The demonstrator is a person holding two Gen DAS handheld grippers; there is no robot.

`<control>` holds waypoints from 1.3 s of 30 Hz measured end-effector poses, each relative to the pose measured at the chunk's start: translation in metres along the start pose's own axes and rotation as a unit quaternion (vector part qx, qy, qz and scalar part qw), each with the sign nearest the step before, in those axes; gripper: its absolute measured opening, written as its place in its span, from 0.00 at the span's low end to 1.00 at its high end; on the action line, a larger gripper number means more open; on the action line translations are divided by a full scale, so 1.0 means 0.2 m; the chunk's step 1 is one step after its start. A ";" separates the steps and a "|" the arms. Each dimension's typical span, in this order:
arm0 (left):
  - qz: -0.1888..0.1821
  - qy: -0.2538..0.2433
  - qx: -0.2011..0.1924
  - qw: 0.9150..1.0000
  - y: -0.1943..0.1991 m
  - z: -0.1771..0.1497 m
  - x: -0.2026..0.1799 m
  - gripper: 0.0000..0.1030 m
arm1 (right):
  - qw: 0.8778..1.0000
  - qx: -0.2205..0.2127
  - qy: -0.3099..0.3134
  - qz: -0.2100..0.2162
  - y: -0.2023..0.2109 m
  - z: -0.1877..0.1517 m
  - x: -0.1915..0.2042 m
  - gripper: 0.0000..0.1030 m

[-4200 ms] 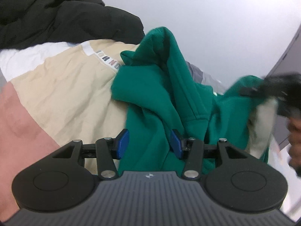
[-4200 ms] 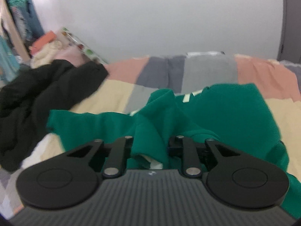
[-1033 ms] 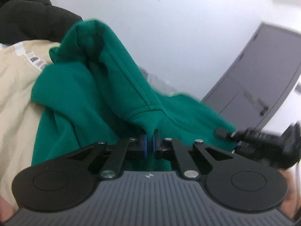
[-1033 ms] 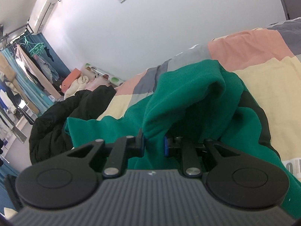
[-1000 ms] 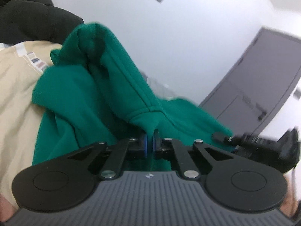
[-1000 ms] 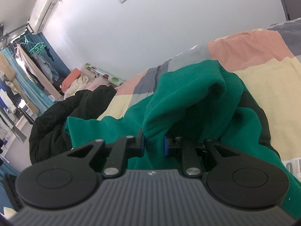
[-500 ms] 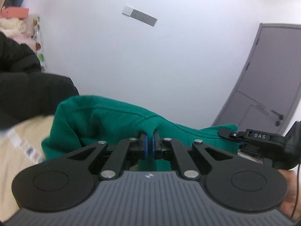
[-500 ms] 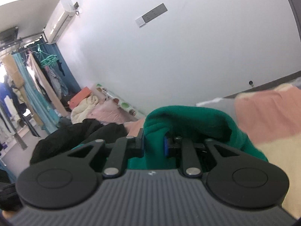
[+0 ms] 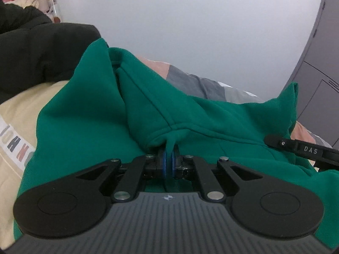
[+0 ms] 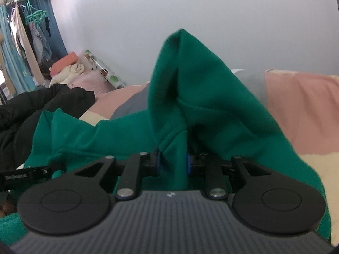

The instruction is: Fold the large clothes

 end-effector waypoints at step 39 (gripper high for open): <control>-0.026 0.005 0.056 0.998 0.41 -0.51 -0.50 0.50 | 0.994 0.091 0.015 0.058 0.58 -0.48 0.29 0.20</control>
Point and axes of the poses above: each gripper's, at about its wrist camera, not at the fingertips, and y roughly against the way its jaws point, x to its left, z to its top, the point moved 6 cm from there along -y, roughly the way its jaws point, and after that the axes turned 10 degrees about -z, right-handed, at the moved point
